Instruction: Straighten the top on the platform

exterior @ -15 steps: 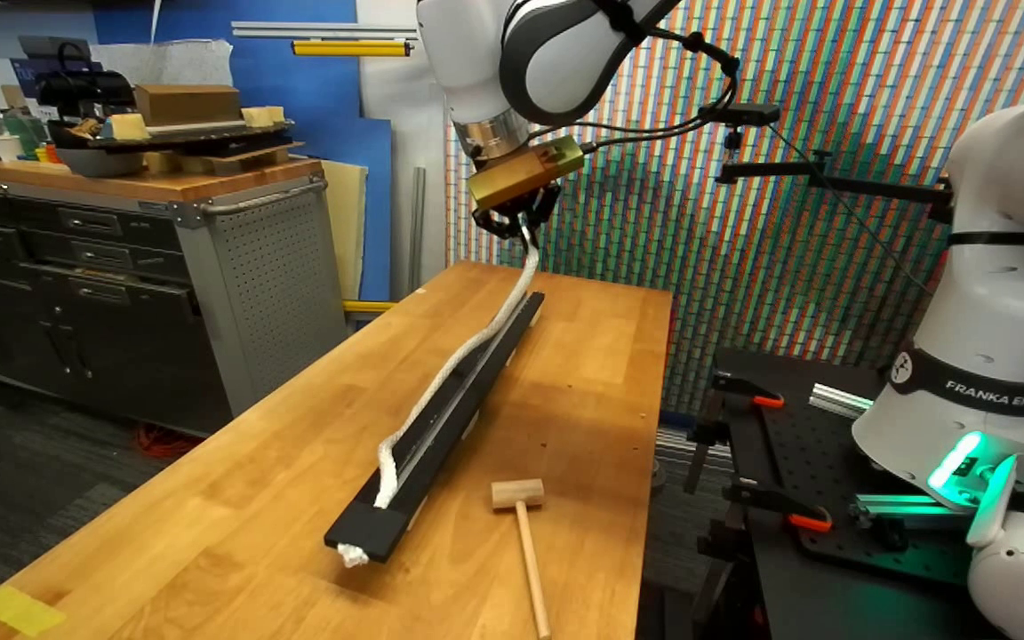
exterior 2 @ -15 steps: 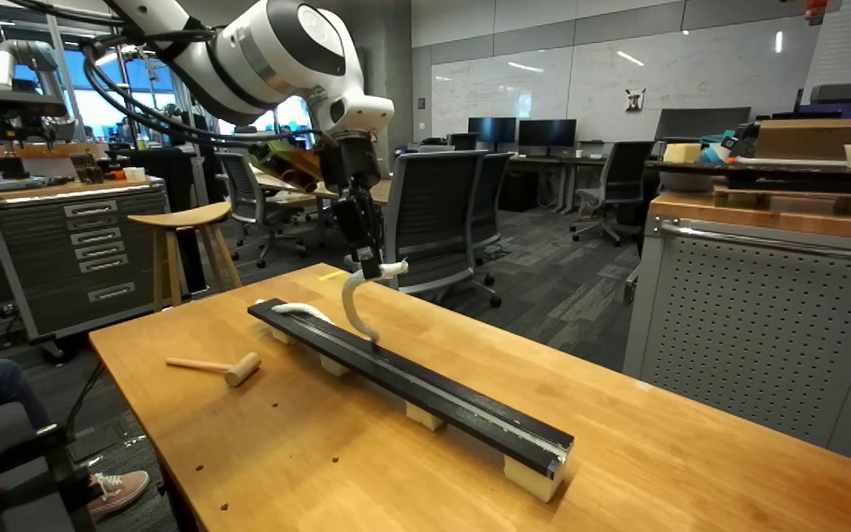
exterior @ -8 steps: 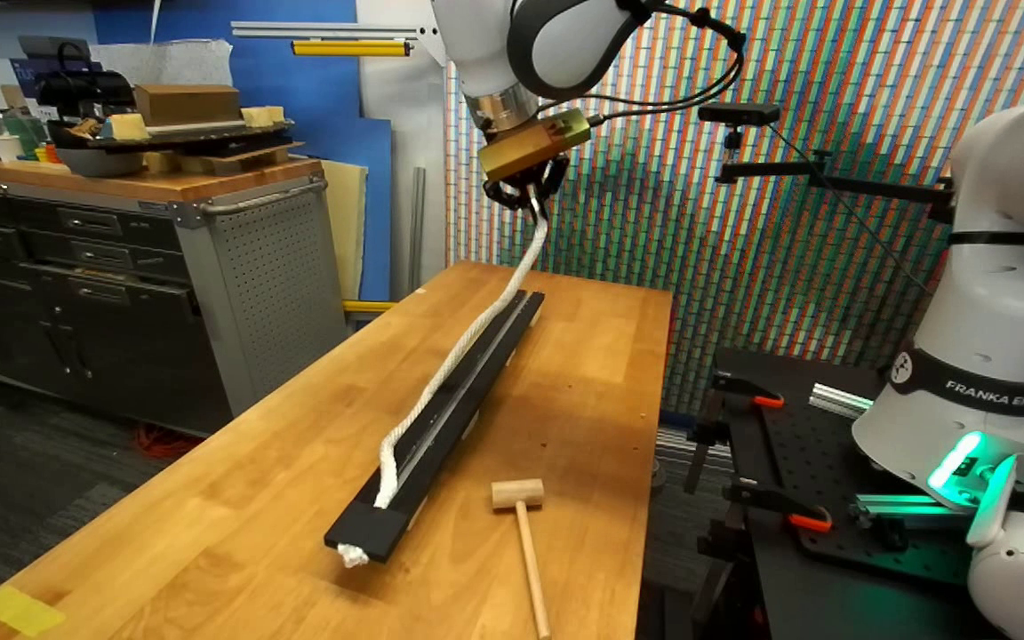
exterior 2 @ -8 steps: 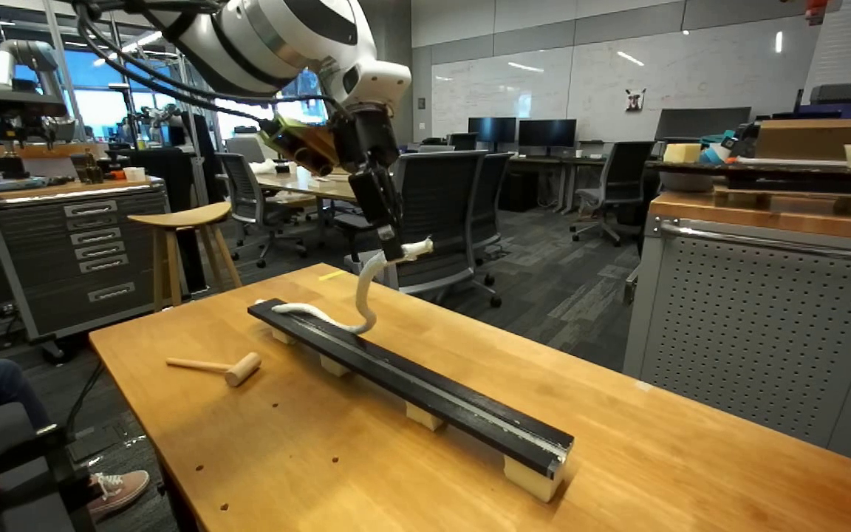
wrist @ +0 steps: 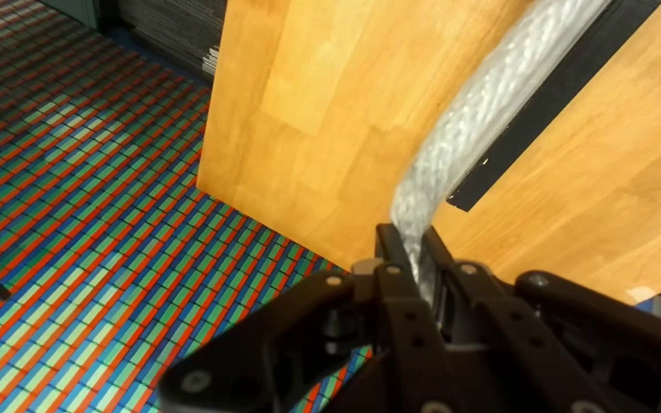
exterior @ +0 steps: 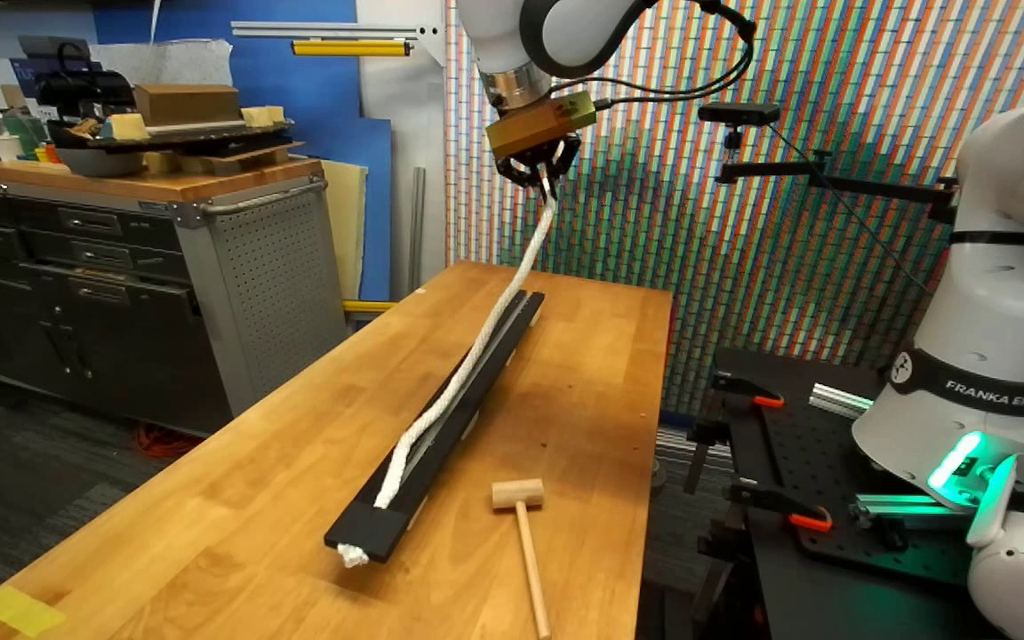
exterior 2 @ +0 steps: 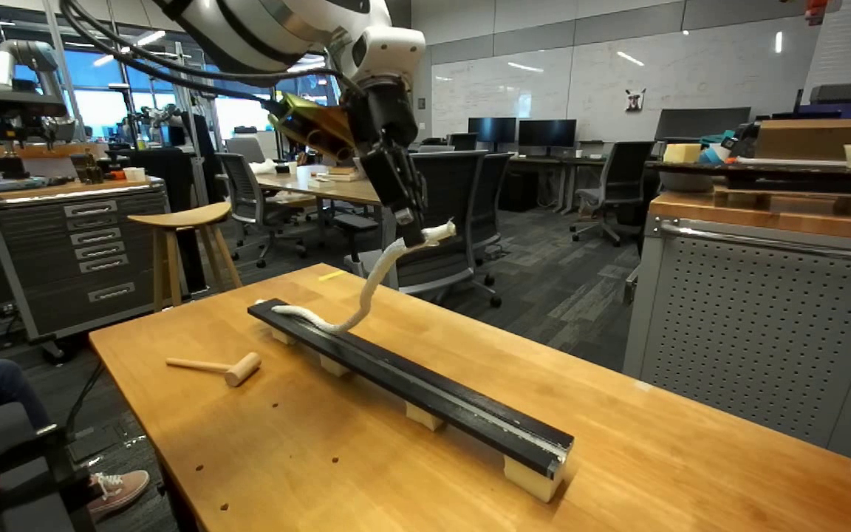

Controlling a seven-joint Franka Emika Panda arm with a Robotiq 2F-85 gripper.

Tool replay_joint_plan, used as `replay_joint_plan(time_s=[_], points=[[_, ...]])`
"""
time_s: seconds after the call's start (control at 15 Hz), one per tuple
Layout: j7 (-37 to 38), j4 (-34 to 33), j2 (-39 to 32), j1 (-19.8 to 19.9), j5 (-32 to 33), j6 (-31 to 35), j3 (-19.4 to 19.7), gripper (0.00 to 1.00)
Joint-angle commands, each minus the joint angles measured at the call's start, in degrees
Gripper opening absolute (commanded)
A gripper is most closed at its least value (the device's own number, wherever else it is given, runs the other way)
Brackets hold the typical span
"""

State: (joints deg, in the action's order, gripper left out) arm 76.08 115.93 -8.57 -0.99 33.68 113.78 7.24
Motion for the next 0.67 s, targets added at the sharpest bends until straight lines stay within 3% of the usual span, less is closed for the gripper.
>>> replay_joint_plan(time_s=[0.0, 0.6], points=[[1.94, -1.42, -0.83, 1.37, 1.34, -1.69, 0.25, 0.03], [-1.24, -6.79, -11.04, 3.66, -2.00, 0.50, 1.26, 0.03]])
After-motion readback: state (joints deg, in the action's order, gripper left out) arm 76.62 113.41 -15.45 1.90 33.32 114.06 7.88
